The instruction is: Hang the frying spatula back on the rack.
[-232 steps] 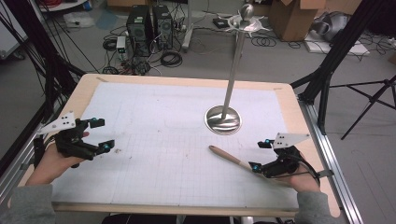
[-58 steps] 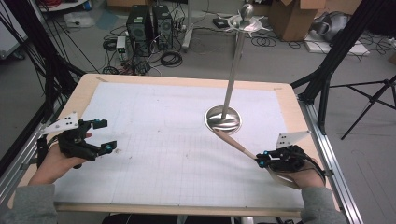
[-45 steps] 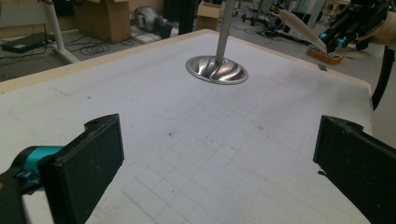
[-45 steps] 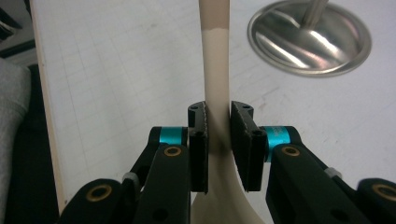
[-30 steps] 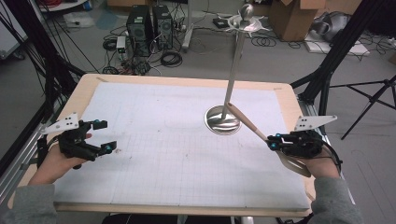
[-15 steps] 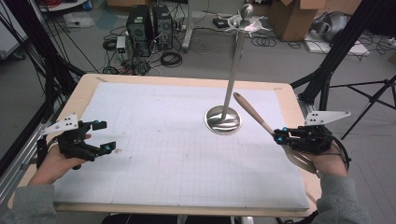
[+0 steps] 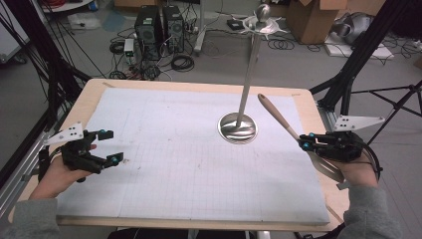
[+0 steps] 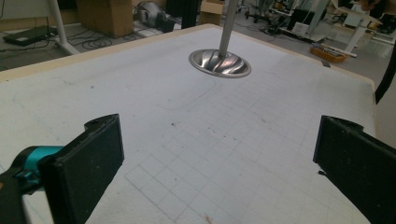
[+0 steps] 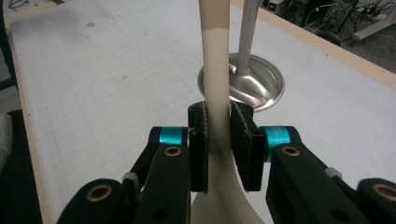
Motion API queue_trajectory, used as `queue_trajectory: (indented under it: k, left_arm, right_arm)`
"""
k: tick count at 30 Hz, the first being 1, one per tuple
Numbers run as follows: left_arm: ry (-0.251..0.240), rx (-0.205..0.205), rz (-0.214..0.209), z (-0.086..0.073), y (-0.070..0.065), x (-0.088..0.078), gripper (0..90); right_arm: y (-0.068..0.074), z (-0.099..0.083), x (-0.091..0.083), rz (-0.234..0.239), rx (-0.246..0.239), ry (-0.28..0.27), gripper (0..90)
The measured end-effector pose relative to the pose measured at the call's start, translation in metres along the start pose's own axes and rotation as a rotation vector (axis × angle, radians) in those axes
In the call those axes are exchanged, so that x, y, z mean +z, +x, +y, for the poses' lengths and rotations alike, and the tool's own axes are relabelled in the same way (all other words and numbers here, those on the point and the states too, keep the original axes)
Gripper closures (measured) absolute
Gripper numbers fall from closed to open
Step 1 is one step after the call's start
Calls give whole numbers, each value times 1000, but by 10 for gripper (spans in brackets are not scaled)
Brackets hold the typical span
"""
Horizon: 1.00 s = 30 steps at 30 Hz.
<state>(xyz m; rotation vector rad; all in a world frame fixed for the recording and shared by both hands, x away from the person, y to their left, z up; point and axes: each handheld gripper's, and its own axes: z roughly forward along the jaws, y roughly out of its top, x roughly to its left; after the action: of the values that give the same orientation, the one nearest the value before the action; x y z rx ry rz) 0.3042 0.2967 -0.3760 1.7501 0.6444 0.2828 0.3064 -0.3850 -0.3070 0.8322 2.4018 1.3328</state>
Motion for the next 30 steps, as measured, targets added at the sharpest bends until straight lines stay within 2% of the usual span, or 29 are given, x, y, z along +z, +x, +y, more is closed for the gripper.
queue_trajectory:
  k: [4, 10, 13, 17, 20, 30]
  left_arm:
    - [-1, 2, 7, 0, 0, -3, 22]
    - [-5, 0, 16, 0, 0, -6, 22]
    - [0, 1, 14, -1, 0, -6, 22]
    - [3, -1, 22, -3, 0, -8, 22]
    - [1, -6, 26, -4, 0, -9, 22]
    - [13, -13, 41, -8, 0, -13, 22]
  right_arm:
    - [-2, -1, -4, -30, 6, -20, 779]
    - [-6, -1, -8, -37, 12, -28, 779]
    - [-7, 0, -9, -27, 12, -25, 779]
    - [-10, 1, -10, -2, -13, -37, 779]
    - [-13, 2, -12, -3, -7, -35, 779]
    - [-23, 4, -21, -48, 19, -62, 779]
